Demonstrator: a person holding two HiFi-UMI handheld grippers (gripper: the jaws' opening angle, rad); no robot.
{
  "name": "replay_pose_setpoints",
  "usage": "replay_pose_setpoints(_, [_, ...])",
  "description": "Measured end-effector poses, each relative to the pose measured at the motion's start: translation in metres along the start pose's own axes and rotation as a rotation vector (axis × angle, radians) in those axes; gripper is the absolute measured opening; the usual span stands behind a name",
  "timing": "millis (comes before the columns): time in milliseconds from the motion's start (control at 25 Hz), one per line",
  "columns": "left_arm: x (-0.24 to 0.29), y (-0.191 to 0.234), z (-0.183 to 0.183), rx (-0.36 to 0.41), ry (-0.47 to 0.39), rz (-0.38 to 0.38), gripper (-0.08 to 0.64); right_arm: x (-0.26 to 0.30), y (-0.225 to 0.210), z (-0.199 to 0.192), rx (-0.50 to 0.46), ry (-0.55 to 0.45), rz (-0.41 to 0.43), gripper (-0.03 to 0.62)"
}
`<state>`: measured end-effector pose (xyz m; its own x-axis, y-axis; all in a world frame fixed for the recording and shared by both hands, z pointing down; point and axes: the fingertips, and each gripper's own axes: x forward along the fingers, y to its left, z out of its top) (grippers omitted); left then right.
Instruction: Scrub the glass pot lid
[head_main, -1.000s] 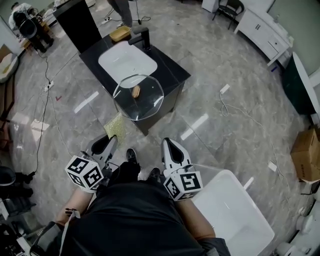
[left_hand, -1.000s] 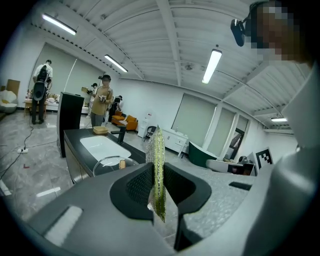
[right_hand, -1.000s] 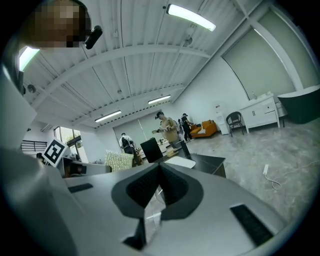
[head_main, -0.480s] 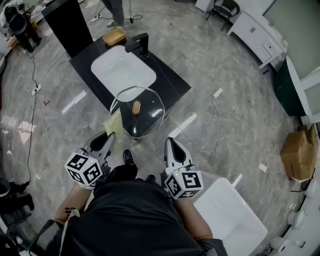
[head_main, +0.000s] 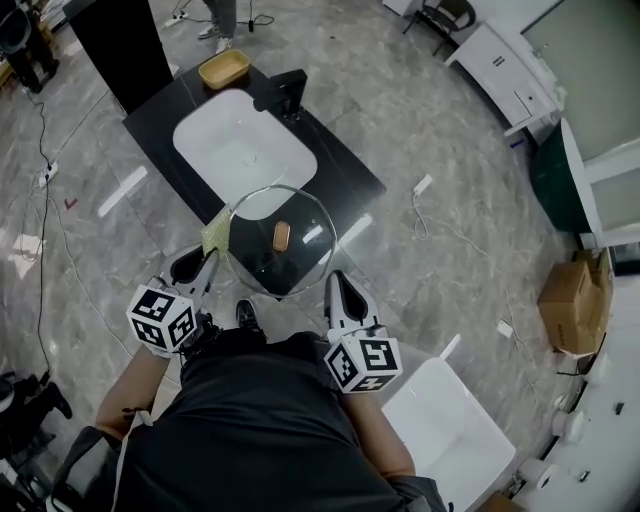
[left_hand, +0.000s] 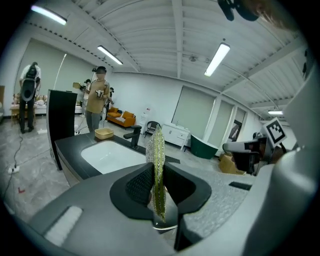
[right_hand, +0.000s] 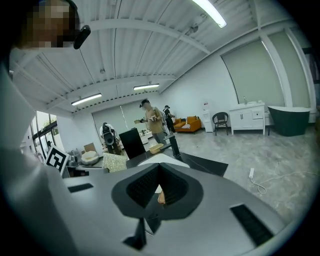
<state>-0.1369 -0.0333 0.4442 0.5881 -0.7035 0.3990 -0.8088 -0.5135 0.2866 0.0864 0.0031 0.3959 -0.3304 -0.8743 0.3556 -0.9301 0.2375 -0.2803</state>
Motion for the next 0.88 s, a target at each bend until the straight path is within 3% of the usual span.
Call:
replay_pose_setpoints(360, [0.058,0.039,-0.013,0.259,0.202,0.050,0.061,0.048,-0.014,0.015,0.030,0.036,0.067,0.006])
replay_pose_setpoints(640, [0.131,0.035,-0.024,0.725,0.326,0.033,0.061,0.068,-0.047,0.020,0.071,0.063,0.100,0.006])
replay_pose_setpoints(880, [0.177,0.051,-0.068,0.979,0.523,-0.031,0.062,0.062,-0.088,0.004,0.131,0.103,0.048,0.006])
